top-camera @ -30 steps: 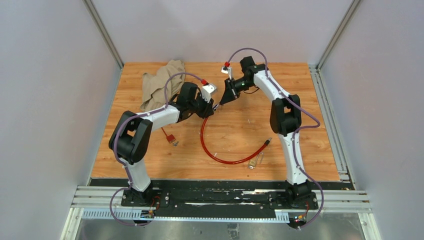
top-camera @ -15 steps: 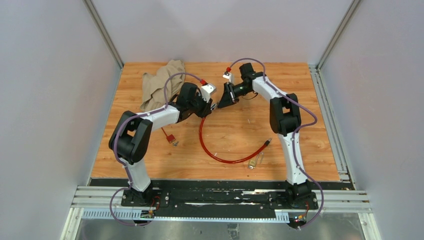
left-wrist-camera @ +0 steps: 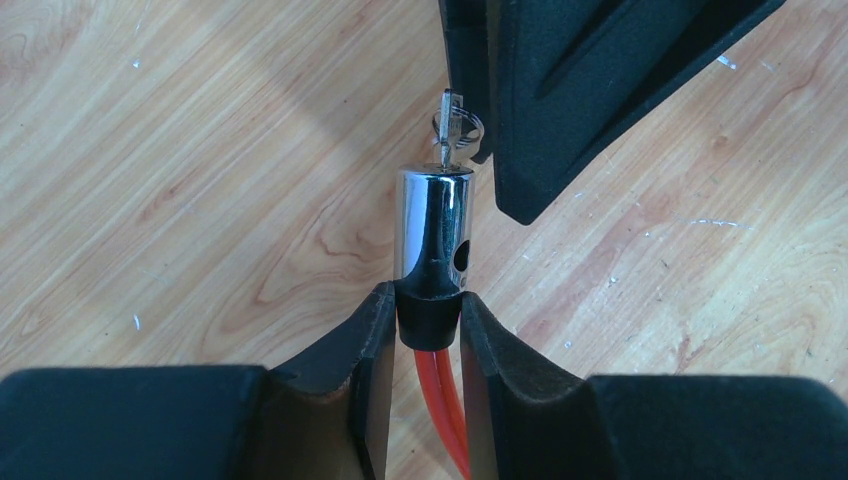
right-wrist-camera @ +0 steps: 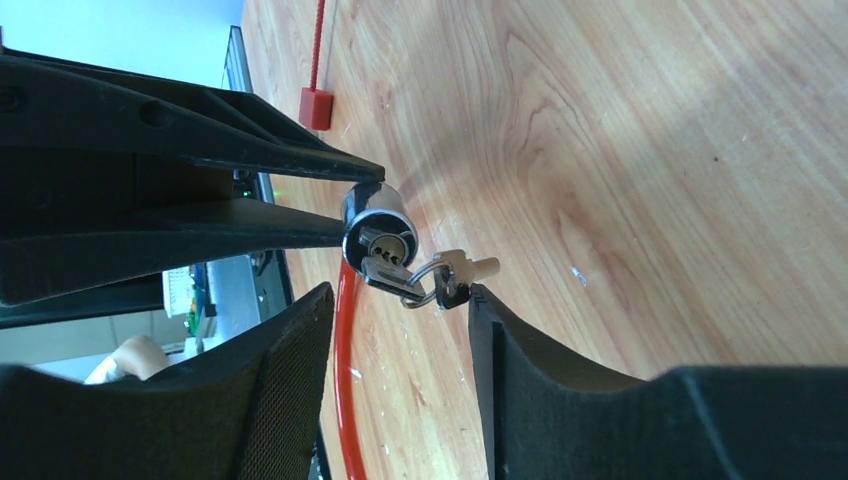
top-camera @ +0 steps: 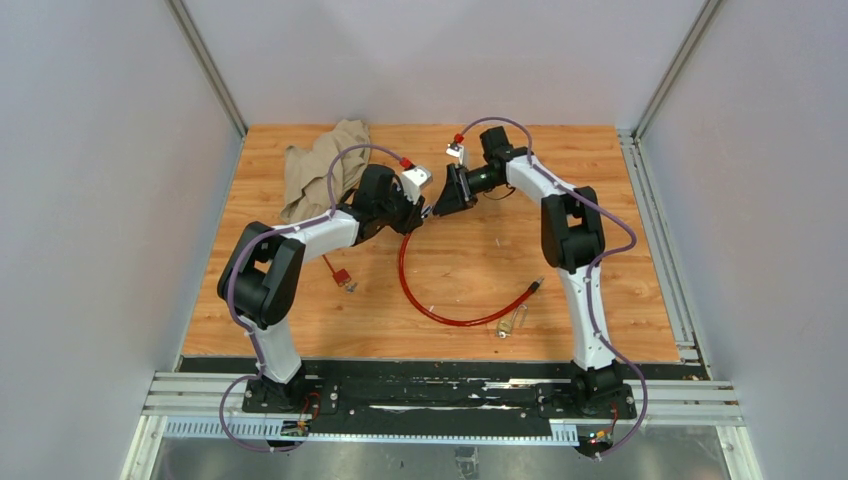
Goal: Lock with the key
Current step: Lock the lock.
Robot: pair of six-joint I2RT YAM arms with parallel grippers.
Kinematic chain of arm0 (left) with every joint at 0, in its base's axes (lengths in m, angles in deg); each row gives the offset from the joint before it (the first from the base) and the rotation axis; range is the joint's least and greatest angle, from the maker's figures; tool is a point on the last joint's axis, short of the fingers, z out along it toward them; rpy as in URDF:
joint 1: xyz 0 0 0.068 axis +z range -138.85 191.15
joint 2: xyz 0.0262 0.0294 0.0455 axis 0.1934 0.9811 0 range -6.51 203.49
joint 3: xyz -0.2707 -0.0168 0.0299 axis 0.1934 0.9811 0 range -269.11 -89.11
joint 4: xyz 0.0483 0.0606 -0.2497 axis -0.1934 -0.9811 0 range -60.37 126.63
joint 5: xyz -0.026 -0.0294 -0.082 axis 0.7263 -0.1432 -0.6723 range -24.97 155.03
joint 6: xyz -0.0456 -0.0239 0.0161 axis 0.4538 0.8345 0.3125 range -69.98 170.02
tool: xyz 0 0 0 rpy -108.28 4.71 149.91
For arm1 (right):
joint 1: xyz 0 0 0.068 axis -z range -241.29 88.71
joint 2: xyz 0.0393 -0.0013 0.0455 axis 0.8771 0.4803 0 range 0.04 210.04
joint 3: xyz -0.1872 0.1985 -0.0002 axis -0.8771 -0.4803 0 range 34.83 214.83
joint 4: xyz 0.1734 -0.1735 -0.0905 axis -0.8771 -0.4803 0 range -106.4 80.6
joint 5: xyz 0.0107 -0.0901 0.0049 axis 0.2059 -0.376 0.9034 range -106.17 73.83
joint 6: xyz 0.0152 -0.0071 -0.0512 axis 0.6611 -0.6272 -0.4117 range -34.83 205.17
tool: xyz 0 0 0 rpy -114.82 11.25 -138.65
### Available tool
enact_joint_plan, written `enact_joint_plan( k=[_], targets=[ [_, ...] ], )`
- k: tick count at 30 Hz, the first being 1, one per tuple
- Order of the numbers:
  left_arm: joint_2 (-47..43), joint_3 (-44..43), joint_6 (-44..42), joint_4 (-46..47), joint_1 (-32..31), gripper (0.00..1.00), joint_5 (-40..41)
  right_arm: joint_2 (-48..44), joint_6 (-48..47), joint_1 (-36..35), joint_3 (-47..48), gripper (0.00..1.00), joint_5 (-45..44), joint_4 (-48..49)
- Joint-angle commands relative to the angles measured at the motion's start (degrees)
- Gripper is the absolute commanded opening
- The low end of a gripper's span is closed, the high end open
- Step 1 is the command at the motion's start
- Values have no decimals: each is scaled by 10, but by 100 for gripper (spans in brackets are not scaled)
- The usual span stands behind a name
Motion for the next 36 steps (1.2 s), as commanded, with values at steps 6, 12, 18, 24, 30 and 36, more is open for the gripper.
enact_joint_plan(
  k=[6,12,18,24,30,36],
  targets=[
    [-24,-2,-6,25,-2,1,-3,-43,-96,9,11,54,18,24],
    [-28,-2,-6,26,-2,0,-2,-38,-122,10,23,50,11,23],
    [-28,-1,-7,25,-2,0,-3,-24,-112,9,37,37,15,23],
    [-26,-1,-6,25,-2,0,-5,-10,-89,9,53,31,13,24],
    [-28,-1,-6,25,-2,0,-4,-11,-95,9,43,27,7,24],
    [-30,0,-6,25,-2,1,-4,-10,-99,9,34,29,1,24]
  ],
)
